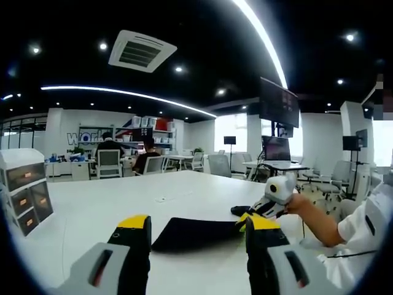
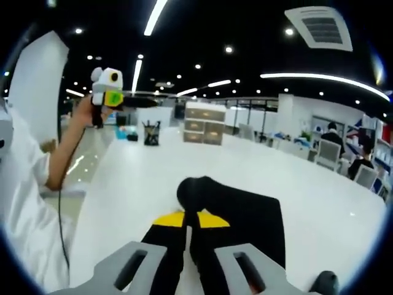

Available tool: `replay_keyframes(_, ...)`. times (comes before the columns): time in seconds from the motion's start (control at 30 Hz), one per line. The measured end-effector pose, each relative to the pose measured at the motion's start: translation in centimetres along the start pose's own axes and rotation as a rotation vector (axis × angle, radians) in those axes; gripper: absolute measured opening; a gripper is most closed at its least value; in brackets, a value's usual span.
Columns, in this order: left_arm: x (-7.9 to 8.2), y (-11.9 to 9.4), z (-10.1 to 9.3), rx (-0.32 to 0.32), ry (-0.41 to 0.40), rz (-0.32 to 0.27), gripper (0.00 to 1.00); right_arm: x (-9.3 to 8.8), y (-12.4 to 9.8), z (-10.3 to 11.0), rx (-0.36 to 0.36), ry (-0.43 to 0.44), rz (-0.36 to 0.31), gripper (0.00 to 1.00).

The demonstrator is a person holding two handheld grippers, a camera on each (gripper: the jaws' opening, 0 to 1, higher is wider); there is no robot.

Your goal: Arrange the mouse and mouse pad neatly on the desk surface

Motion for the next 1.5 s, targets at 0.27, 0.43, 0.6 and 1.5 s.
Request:
replay_keyframes(0.27,-0.1,0.2,-0.2,-0.005,0.003,0.004,0.62,1.5,-1.1,0.5,-0.009,-0.021,-0.037,0.04)
replay_keyframes(0.43,-0.1,0.2,-0.2,-0.008,0.004,0.005,0.62,2.1,-1.7,0.9,-0.022,-0.036,-0.054,0.04)
replay_keyframes(0.6,-0.2,0.3,-0.2,-0.007,0.003,0.009,0.62,3.0,-2.4,1.0,-0.037,-0.046,-0.08,0.04)
replay_keyframes(1.5,-0.3,0.6,-0.6,-0.02,0.009,0.016,0.62,7.0,-6.0,0.3,-0.104,-0.035,-0.237,0.04)
Point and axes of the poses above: the point that each gripper's makers call its tool centre point, and the gripper's own axes: y roughly forward along the fingers, z roughly to its left, x roughly out of its top, the point moved 1 cm from there along -y, roughly backward along the fingers, and after that the axes turned 10 degrees about z, right-handed, at the moved point
